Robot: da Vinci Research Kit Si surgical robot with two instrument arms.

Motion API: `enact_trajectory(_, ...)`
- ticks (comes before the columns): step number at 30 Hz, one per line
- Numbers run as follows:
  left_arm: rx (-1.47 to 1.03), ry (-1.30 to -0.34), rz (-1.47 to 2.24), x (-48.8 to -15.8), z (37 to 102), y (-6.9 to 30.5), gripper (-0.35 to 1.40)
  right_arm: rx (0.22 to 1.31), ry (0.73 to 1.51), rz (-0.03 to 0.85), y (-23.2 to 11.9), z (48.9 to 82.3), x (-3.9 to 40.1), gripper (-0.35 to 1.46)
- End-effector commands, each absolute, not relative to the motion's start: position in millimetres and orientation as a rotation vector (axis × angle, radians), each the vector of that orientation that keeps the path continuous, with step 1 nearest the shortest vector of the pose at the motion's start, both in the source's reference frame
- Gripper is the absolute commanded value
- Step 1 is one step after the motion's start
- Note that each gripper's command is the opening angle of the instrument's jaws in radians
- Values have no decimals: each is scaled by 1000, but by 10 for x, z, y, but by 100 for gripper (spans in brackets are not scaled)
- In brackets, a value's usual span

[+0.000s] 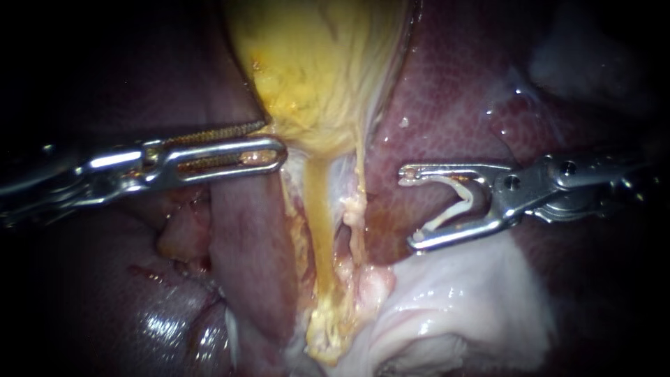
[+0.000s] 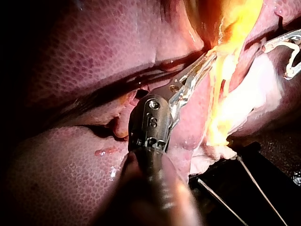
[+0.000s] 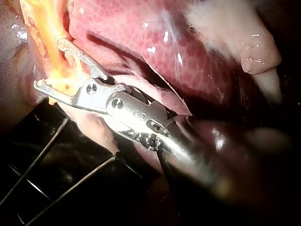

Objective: Clipping first clip left tube

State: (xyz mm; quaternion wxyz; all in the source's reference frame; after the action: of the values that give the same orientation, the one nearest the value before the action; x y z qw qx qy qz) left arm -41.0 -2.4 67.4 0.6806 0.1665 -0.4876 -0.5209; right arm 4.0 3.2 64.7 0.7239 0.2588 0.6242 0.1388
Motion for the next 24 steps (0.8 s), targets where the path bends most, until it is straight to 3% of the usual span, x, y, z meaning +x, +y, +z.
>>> enact_trajectory(1,382,-1085,-1177,-408,673,-25,-35,571,1378,307,32,647,40,60)
enact_trajectory(13,392,-1066,-1186,-399,659,-20,-35,571,1378,307,32,647,40,60)
enact_trajectory(24,378,-1092,-1224,-360,605,-7,-35,574,1377,311,30,650,42,60)
